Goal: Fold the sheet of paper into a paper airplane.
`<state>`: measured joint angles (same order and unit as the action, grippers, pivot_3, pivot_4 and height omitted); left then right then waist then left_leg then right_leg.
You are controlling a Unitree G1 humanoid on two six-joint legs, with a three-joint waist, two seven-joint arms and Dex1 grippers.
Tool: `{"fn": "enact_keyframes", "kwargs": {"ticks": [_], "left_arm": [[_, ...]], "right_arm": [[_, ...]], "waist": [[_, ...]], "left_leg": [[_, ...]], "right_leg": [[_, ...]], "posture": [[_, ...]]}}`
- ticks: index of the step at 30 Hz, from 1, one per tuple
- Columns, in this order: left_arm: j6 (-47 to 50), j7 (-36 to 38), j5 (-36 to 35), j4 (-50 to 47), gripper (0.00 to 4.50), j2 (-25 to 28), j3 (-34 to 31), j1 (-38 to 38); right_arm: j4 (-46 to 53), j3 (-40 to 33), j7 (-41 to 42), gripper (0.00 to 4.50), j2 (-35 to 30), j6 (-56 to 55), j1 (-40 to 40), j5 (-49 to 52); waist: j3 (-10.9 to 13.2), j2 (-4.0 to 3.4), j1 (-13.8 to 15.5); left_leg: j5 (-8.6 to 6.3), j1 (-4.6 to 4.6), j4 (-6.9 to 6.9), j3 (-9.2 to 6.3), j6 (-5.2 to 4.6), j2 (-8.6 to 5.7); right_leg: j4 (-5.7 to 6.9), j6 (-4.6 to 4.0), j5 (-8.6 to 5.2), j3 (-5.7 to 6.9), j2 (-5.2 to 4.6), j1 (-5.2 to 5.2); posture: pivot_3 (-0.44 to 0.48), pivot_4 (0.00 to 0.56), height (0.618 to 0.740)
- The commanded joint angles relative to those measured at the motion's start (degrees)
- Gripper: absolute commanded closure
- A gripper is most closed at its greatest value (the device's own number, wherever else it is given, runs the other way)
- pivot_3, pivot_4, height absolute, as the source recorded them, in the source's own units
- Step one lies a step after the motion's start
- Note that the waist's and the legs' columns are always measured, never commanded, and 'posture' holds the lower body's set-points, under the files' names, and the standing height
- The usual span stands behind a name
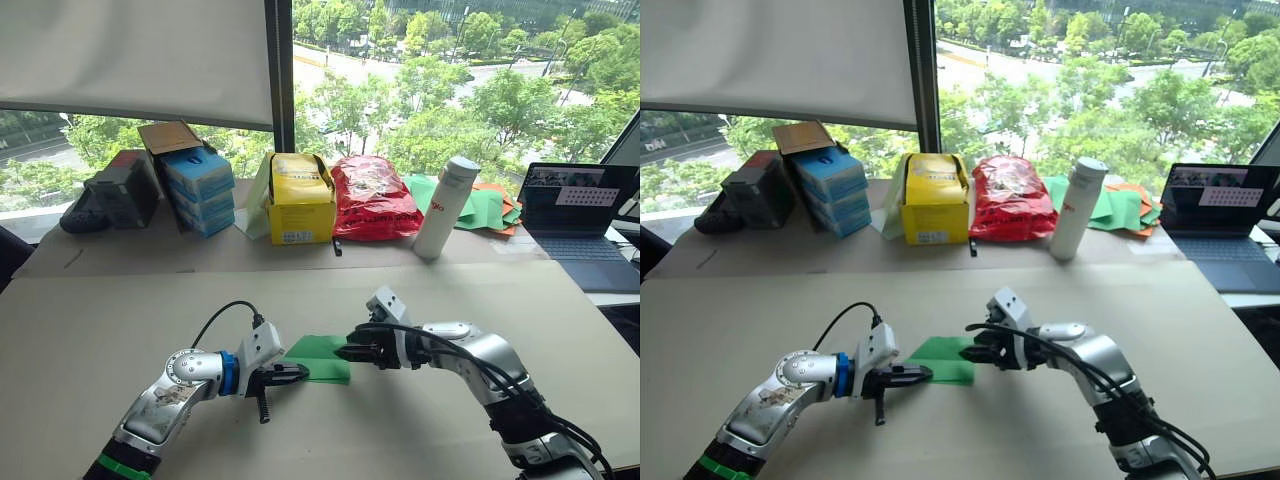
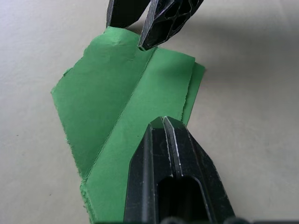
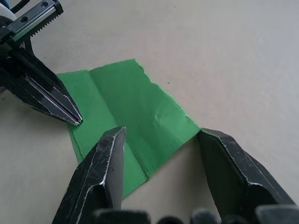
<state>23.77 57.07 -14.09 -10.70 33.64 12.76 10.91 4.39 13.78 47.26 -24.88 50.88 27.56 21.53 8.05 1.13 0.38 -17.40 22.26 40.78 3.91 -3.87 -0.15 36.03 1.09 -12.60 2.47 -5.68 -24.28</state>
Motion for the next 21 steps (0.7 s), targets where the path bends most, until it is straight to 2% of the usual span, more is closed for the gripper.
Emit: {"fn": "enact_keyframes", "kwargs": {"ticks": [1,15,18,21], "left_arm": [[-0.3,-0.2,0.3,-1.4,4.50,0.2,0.5,-0.1],[-0.4,0.3,0.4,-1.6,4.50,0.7,0.9,-0.1],[-0.4,0.4,0.4,-1.8,4.50,0.8,0.9,-0.1],[-0.3,0.5,0.4,-1.9,4.50,0.9,1.0,-0.2]], "right_arm": [[-0.4,0.4,0.4,1.86,1.2,-0.1,0.4,0.9],[0.8,-2.8,0.0,1.86,2.5,-2.5,-1.1,1.4],[1.7,-2.7,0.1,2.66,1.6,-3.6,-1.8,0.8],[2.4,-2.5,-0.5,3.71,1.3,-4.9,-2.9,0.5]], "waist": [[0.0,0.00,-0.1],[0.0,-0.02,-0.3],[0.0,-0.03,-0.3],[0.0,-0.03,-0.4]], "left_leg": [[0.00,0.00,0.00,0.00,0.00,0.00],[0.01,0.01,-0.03,0.00,0.02,-0.02],[0.01,0.02,-0.03,0.00,0.02,-0.02],[0.01,0.02,-0.04,0.00,0.02,-0.03]], "right_leg": [[0.00,0.00,0.00,0.00,-0.02,0.00],[0.00,0.00,0.00,0.03,-0.21,-0.02],[0.00,0.00,0.00,0.07,-0.24,-0.02],[-0.01,0.00,0.00,0.07,-0.26,-0.02]], "posture": [[0.000,0.150,0.740],[0.000,0.150,0.740],[0.000,0.150,0.740],[0.000,0.150,0.740]]}}
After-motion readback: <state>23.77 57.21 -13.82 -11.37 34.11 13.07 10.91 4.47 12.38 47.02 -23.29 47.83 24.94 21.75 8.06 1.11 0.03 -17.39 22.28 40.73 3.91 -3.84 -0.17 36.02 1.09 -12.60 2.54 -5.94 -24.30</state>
